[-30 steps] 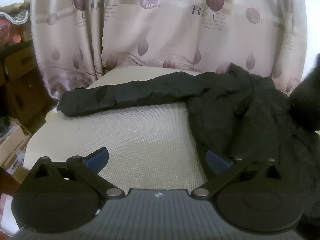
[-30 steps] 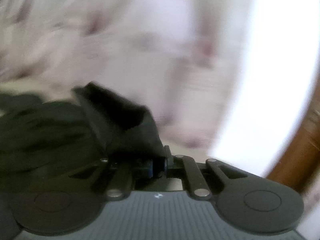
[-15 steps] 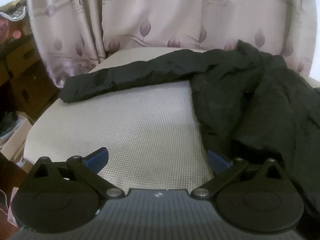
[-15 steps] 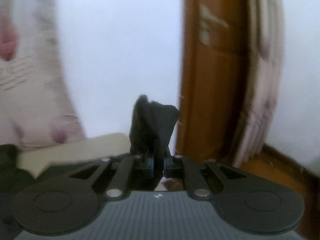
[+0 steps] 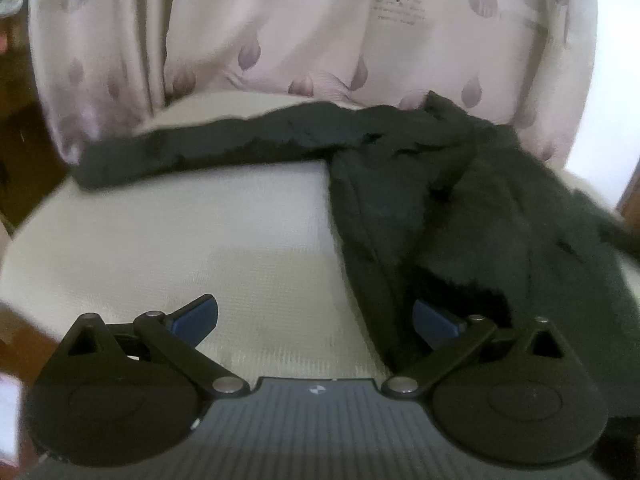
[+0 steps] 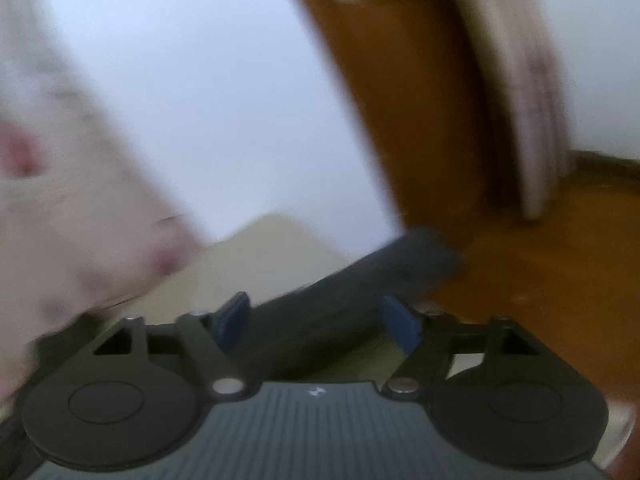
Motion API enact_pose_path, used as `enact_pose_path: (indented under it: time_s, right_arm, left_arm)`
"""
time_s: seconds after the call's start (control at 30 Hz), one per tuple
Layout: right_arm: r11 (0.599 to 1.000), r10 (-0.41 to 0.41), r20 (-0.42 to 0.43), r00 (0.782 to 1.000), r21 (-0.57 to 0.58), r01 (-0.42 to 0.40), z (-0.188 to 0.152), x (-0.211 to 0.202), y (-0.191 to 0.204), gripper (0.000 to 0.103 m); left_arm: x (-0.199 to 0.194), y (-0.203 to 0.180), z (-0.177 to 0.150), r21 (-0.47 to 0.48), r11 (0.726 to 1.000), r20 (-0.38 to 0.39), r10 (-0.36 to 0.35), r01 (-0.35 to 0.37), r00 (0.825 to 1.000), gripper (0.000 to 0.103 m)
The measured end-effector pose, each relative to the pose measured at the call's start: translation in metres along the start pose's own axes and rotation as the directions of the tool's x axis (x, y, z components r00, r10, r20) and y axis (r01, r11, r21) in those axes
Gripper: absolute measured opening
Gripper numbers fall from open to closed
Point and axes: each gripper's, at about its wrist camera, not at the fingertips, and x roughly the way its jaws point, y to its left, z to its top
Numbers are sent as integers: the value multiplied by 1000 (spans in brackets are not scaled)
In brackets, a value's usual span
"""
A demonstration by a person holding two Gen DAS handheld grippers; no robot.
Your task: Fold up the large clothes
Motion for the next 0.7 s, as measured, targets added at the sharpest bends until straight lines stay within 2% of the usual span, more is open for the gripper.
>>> enact_pose_path:
  time_s: [0.03,0.1,0.13,0.2,0.3,0.37,0.43,0.53,0.57,0.63,0.67,0.7]
  right_arm:
    - [998,66,-26,998,-16,-66,-13,-12,6,77]
    - [977,198,-118,973,-55,-206,-56,-54,33,87]
    - [964,247,-164,955,-62,-260,-76,-70,43,90]
    - [932,337,-271,902,-37,-360,-124,-101,64,97]
    - [916,379,-382,843,22,-401,-180,-126,85,97]
    - [913,391,-447,805,78,-400,-206,-126,95,97]
    - [911,406,-489,772,150,-384,-217,-120,99,97]
    - [887,462,-511,725,260,-382,-229,-115,106,97]
    - [875,484,-523,702,290,-387,-233,-112,110,97]
    - [866,500,-525,689,317,-387,-236,-109,112,97]
    - [863,505,-527,684,321,-391,-238,-110,112,97]
    - [854,520,-526,673,320,-410,-239,-110,118,97]
  left_arm:
    - [-2,5,-4,-27,999,-14,-30,30,999,102]
    - [-5,15,-16,-96,992,-53,-85,80,995,101]
    - [-6,18,-21,-120,988,-72,-111,102,991,100]
    - [-7,21,-32,-159,973,-109,-185,166,977,98]
    - [-11,15,-48,-178,954,-134,-268,243,954,98]
    - [-11,6,-52,-155,950,-137,-294,273,946,98]
    - [-7,-4,-52,-137,945,-133,-313,296,940,98]
    - [3,-15,-52,-137,938,-135,-336,318,932,98]
    - [6,-18,-51,-137,937,-127,-338,321,933,98]
    - [12,-23,-50,-139,936,-128,-340,322,932,95]
    - [15,-26,-49,-138,934,-132,-348,330,928,88]
    - [16,-29,-49,-129,933,-132,-352,336,927,75]
